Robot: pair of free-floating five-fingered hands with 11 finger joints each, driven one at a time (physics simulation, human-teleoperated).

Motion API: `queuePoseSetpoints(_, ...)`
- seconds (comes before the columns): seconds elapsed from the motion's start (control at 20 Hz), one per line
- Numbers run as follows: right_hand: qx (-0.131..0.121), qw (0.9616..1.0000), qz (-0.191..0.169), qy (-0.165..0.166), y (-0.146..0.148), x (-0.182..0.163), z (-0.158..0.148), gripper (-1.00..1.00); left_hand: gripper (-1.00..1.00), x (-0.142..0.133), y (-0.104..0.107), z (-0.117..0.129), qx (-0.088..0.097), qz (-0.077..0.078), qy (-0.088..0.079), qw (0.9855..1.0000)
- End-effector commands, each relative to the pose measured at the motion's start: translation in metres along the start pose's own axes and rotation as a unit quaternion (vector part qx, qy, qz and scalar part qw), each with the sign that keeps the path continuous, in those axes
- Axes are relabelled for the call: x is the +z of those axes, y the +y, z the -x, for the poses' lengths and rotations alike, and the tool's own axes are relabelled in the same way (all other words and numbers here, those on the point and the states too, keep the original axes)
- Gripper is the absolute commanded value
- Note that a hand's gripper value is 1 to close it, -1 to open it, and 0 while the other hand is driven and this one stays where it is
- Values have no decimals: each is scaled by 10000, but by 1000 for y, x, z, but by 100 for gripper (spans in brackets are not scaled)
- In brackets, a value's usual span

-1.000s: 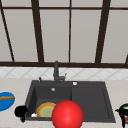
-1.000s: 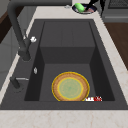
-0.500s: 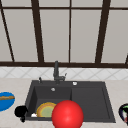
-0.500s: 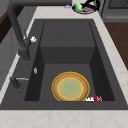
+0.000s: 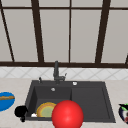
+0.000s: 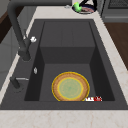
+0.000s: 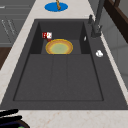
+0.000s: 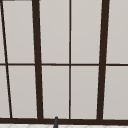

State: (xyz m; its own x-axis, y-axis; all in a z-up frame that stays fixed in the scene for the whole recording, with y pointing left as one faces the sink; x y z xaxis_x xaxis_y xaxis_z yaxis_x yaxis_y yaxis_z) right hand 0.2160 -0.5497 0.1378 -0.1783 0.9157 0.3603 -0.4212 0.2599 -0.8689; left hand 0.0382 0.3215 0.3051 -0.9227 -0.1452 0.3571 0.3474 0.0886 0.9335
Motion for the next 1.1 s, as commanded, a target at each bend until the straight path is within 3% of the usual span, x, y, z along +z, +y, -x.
queuePoseSetpoints(0.0,-197,9991,-355,106,-17,-2,9,-100,0,0,0,0,0,0,0,10000)
queuePoseSetpoints(0.2,-152,9976,-658,161,-43,-2,16,-100,0,0,0,0,0,0,0,10000)
queuePoseSetpoints(0.45,224,9948,-890,449,-67,-14,28,-100,0,0,0,0,0,0,0,10000)
queuePoseSetpoints(0.6,421,9952,-708,522,-65,-25,36,-100,0,0,0,0,0,0,0,10000)
queuePoseSetpoints(1.05,624,9948,-241,773,-58,-44,69,-100,0,0,0,0,0,0,0,10000)
